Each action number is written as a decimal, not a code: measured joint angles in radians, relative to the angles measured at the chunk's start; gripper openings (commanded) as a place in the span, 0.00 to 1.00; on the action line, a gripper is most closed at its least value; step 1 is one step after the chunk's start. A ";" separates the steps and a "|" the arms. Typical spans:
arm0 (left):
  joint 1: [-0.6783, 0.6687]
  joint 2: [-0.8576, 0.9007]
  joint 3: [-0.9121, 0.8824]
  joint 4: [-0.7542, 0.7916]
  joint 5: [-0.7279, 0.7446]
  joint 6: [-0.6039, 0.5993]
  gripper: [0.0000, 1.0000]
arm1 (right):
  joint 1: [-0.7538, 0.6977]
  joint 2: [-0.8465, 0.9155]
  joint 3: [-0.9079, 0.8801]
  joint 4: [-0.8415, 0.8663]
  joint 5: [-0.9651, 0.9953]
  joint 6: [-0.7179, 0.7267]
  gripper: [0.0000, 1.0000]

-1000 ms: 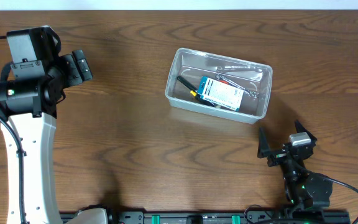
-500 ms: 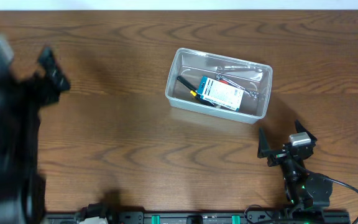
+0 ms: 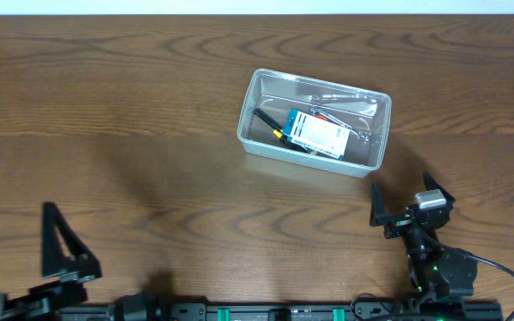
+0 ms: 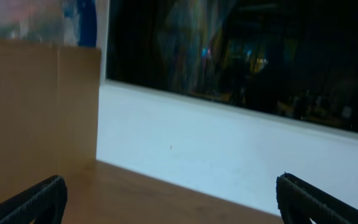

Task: Pack container

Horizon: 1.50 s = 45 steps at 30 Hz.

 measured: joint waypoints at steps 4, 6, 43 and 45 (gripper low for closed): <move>0.000 -0.058 -0.178 0.045 -0.002 -0.049 0.98 | 0.000 0.000 0.000 0.000 0.000 0.000 0.99; 0.000 -0.080 -0.286 0.089 -0.002 -0.087 0.98 | 0.000 0.000 0.000 0.000 0.000 0.000 0.99; -0.047 -0.344 -1.201 0.601 -0.002 -0.349 0.98 | 0.000 0.000 0.000 0.000 0.000 0.000 0.99; -0.048 -0.344 -1.204 0.607 -0.003 -0.352 0.98 | 0.000 0.000 0.000 0.000 0.000 0.000 0.99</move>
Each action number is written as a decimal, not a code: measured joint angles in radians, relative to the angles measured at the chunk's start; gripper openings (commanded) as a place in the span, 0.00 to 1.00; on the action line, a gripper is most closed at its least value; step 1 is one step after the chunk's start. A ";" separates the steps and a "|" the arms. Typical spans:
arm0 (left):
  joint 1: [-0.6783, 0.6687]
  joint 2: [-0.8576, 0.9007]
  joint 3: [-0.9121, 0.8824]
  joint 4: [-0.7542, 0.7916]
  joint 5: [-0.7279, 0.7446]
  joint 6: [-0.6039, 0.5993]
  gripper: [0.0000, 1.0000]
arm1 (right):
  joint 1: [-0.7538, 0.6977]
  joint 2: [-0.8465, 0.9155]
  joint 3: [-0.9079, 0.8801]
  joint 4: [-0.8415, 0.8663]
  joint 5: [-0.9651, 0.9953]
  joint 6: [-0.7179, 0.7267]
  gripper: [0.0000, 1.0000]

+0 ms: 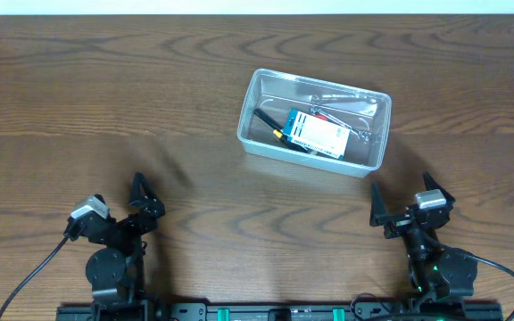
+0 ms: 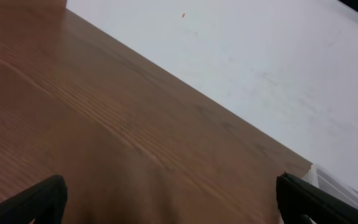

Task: Pack container

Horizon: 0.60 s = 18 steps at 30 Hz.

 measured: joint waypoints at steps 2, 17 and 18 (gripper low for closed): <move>-0.005 -0.003 -0.002 0.003 0.000 0.000 0.98 | 0.000 0.000 0.000 0.000 0.000 0.000 0.99; -0.016 -0.003 -0.024 -0.001 0.000 0.063 0.98 | 0.000 0.000 0.000 0.000 0.000 0.000 0.99; -0.016 -0.003 -0.026 0.002 0.000 0.066 0.98 | 0.000 0.000 0.000 0.000 0.000 0.000 0.99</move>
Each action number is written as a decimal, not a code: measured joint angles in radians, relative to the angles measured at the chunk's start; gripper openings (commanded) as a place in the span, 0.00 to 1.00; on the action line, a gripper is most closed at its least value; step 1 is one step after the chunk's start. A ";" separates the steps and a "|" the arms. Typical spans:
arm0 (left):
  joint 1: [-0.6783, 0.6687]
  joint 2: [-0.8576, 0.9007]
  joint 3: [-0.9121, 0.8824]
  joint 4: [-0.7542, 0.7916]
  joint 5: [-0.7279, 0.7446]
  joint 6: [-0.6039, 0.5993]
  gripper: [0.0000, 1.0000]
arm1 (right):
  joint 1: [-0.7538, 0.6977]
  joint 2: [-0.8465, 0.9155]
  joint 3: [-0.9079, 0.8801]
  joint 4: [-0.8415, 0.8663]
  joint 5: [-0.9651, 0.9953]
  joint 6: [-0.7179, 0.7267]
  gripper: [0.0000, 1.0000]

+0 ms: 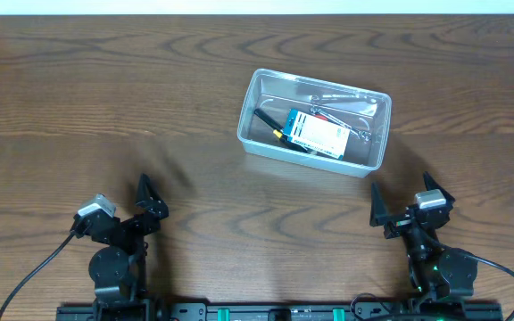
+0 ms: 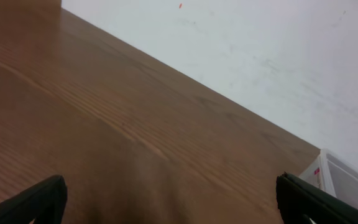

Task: Pack container

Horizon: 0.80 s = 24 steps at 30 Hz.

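Note:
A clear plastic container sits right of the table's middle. It holds a blue-and-white packet, a black pen-like item and a clear wrapped item. My left gripper stands open near the front edge, well to the container's left, with nothing between its fingers. In the left wrist view its fingertips are spread wide over bare wood, and the container's corner shows at the right edge. My right gripper stands open and empty just in front of the container's right end.
The brown wooden table runs to a white wall at its far edge. Both arm bases stand along the front edge.
My left gripper has shifted slightly to the right, so a little more of the container's corner shows in its wrist view. The right arm and the container have not moved.
At first my left arm was at the front left corner, its camera facing a wall and a cardboard box. Later it stood near the front edge left of centre, looking down across the table. It is now almost in that same place, both grippers open throughout.

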 measured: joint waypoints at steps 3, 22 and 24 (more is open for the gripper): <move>0.000 0.000 -0.007 0.018 0.000 0.015 0.98 | 0.000 0.000 0.000 0.000 0.000 0.000 0.99; 0.000 0.000 -0.011 0.027 0.000 0.126 0.98 | 0.000 0.000 0.000 0.000 0.000 0.000 0.99; 0.000 0.000 -0.011 0.027 0.000 0.126 0.98 | 0.000 0.000 0.000 0.000 0.000 0.000 0.99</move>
